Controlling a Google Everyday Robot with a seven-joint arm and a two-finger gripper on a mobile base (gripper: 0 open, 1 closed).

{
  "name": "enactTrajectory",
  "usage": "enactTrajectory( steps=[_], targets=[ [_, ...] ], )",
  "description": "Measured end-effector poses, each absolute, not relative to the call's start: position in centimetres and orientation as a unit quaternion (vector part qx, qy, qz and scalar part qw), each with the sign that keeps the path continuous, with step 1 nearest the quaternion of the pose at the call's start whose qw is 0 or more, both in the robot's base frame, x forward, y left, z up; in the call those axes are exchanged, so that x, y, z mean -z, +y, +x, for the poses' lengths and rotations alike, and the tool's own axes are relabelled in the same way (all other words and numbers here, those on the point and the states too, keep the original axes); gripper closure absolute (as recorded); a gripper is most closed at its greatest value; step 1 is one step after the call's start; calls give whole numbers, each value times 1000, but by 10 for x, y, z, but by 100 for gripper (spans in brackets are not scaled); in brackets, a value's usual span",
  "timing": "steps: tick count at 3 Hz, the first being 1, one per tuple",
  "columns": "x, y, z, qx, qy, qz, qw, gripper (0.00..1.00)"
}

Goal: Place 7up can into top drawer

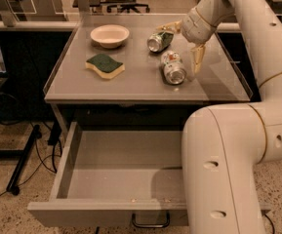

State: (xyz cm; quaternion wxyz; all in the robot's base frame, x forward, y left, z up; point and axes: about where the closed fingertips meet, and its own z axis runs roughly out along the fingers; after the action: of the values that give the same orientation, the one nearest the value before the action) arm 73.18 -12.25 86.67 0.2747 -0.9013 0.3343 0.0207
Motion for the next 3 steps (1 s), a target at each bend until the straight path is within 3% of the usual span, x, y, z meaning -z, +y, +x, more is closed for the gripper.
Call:
enactTrajectory(
  steps=[3],
  targets=[
    [-850,-113,722,-65,365,-893,255,0]
  ],
)
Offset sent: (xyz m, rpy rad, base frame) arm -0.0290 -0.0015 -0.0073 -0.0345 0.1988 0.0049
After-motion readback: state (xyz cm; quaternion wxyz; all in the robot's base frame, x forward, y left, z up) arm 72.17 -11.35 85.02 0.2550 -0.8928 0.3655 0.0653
